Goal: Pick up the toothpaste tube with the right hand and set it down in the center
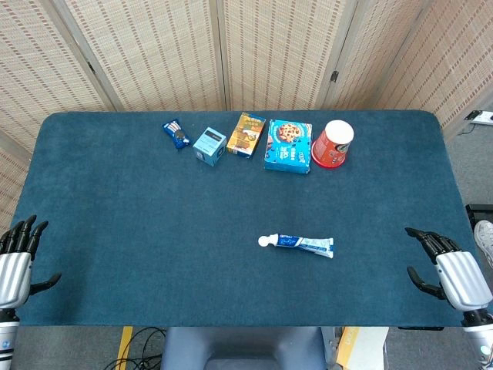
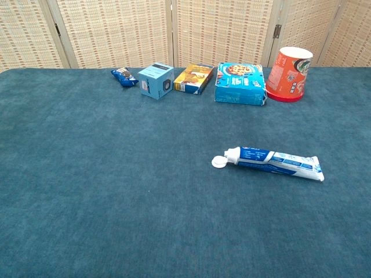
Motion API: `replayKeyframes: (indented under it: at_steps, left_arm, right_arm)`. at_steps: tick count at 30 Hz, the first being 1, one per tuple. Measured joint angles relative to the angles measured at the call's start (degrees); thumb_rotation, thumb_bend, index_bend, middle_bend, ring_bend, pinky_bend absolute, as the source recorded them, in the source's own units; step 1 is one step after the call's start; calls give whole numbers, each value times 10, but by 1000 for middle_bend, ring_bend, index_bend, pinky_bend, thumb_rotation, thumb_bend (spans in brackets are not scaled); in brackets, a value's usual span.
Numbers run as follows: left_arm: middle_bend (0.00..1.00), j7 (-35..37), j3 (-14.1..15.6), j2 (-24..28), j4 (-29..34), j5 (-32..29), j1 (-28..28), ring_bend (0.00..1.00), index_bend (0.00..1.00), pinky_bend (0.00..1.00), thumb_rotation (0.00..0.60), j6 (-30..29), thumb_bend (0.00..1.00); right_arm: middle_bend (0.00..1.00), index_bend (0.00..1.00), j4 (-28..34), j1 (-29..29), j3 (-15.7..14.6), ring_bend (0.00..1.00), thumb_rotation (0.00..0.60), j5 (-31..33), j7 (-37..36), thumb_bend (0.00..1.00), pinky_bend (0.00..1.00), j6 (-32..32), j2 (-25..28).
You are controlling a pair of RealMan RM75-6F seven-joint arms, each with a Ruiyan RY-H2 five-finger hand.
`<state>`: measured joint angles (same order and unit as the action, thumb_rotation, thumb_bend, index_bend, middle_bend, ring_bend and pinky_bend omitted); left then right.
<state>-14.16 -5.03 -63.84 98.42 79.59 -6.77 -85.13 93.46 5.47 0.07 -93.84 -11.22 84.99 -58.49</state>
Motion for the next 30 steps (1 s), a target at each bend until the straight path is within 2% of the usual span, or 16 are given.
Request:
replayKeyframes:
  at_steps: [13,19,25,30]
  left_arm:
    - [60,2,-3,-1,-1,2,-1,60,123,136,600,-4,93]
    - [60,5,-4,1,0,-2,1,61,126,136,600,-3,93]
    - [60,9,-2,1,-1,2,0,61,127,136,600,-1,93]
    - [60,12,0,3,-1,8,0,61,128,136,600,-1,93]
  right_arm:
    - [267,144,-1,-3,-2,214,600,-1,0,418,265,6,-4]
    - [268,144,2,9,-3,214,600,-5,11,409,265,-15,-9]
    - [303,146,18,37,7,234,600,-2,37,234,280,-49,-21]
    - [325,182,33,68,22,257,600,15,62,215,306,-93,-39]
